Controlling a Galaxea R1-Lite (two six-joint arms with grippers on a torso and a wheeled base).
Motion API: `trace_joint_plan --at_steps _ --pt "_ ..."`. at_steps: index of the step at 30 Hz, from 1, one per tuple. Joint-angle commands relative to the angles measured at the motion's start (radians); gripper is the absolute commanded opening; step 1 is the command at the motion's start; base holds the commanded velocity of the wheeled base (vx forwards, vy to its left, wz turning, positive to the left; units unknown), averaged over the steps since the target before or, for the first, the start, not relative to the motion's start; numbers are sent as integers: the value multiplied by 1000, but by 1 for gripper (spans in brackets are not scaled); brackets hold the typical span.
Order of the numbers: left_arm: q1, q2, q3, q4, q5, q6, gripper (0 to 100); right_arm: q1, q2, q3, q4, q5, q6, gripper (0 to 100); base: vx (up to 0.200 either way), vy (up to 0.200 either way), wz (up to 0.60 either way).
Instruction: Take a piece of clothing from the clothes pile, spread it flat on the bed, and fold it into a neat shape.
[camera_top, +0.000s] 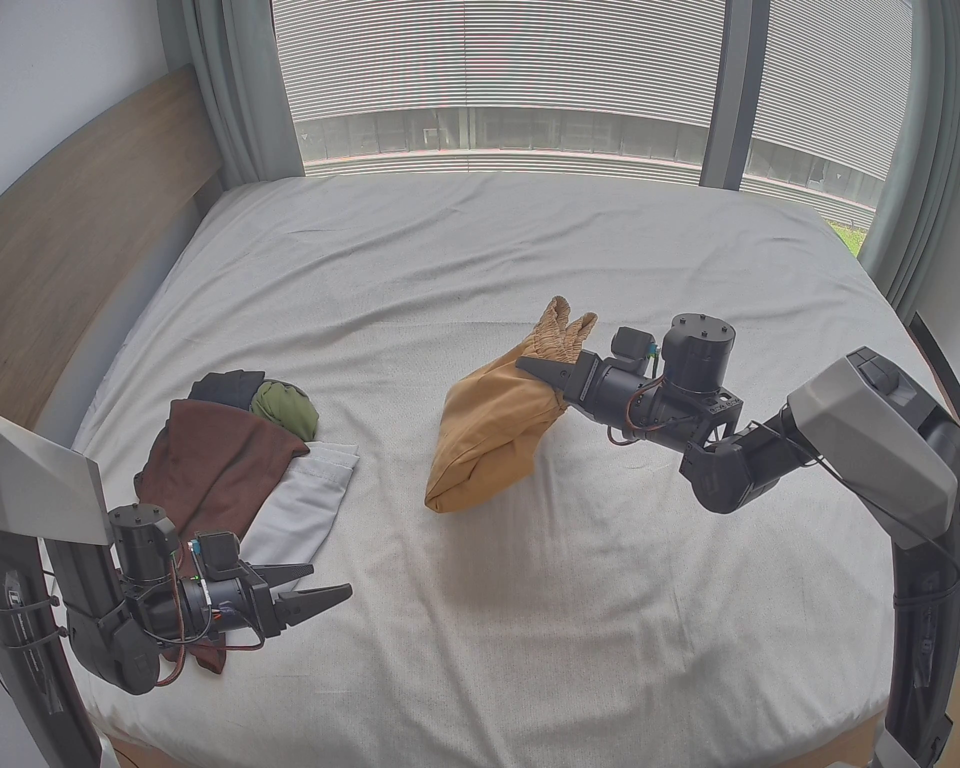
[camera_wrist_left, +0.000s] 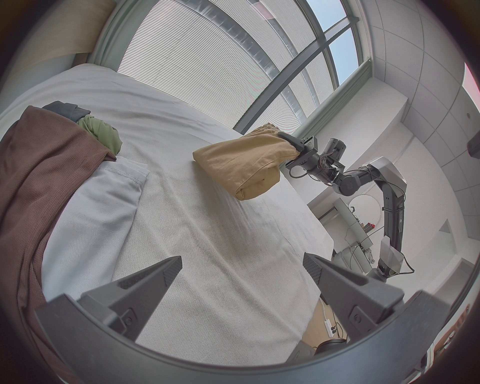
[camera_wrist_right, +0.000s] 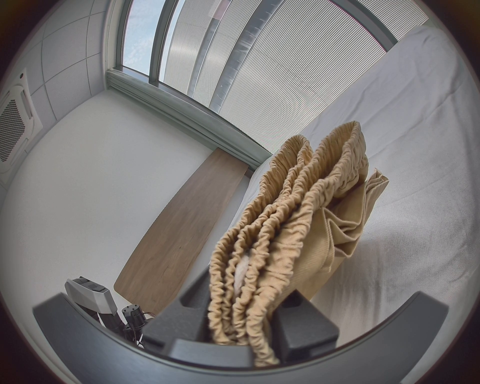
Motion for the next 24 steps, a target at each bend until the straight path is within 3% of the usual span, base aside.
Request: trace_joint_plan --at_steps 1,11,24 --pt "0 2 -2 -1 0 0 100 0 22 -55 26 0 0 0 0 0 0" --pt "1 14 0 -1 0 0 100 9 93 -262 149 0 0 0 0 0 0" --pt "23 28 3 -1 -19 32 100 -12 266 -302 158 -1 -17 0 0 0 0"
